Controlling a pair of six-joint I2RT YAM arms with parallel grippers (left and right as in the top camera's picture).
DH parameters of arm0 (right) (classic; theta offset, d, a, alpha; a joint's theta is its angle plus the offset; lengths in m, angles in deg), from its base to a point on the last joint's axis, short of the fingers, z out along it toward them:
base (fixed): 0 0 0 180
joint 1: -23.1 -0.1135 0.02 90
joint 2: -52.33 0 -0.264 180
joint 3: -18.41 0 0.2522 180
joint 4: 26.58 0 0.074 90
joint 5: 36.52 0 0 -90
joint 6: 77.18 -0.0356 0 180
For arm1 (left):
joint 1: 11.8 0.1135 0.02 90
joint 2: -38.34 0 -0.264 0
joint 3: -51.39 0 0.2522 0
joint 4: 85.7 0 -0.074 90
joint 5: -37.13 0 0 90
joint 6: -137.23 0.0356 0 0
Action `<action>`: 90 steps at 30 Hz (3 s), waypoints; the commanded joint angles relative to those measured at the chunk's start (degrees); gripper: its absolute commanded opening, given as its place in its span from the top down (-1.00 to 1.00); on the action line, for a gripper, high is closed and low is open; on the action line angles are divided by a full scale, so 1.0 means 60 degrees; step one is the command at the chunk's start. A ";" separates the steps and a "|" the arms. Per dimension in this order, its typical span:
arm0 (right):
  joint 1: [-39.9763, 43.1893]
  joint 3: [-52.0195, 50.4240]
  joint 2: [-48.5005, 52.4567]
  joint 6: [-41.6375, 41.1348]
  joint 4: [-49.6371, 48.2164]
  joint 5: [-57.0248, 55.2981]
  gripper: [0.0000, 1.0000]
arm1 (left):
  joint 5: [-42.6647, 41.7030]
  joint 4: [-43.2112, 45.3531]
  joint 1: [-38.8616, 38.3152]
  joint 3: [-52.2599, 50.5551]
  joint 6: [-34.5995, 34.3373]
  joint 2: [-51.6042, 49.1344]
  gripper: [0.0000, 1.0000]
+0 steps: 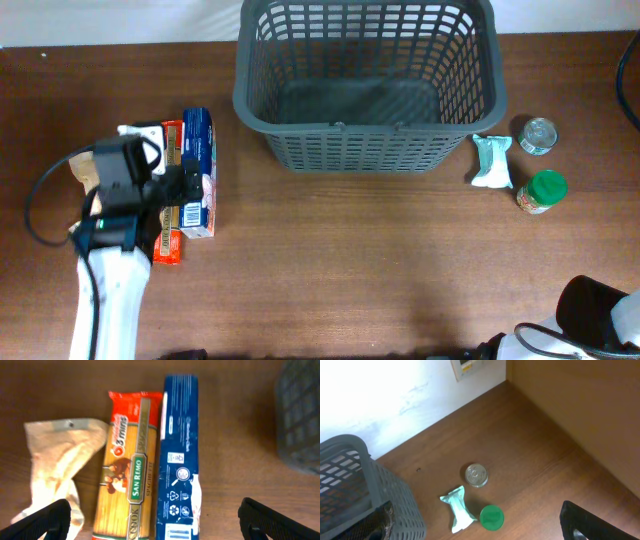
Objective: Pack container
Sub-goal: 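Grasp the blue box with the left gripper, then lift the blue box and lower it into the basket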
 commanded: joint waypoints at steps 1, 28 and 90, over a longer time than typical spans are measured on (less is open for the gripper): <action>0.0047 -0.0044 0.0004 -0.0040 0.0073 -0.0113 -0.97 | -0.0554 -0.0007 0.0015 0.0248 0.0193 -0.0681 -0.99; 0.0047 -0.0044 0.0004 -0.0040 0.0069 -0.0113 -0.97 | -0.0204 0.0929 0.0004 0.0259 0.0379 -0.4954 0.97; 0.0047 -0.0044 0.0004 -0.0040 0.0069 -0.0113 -0.98 | 0.2131 -0.0401 -0.5315 1.2571 0.5530 -0.8094 -0.99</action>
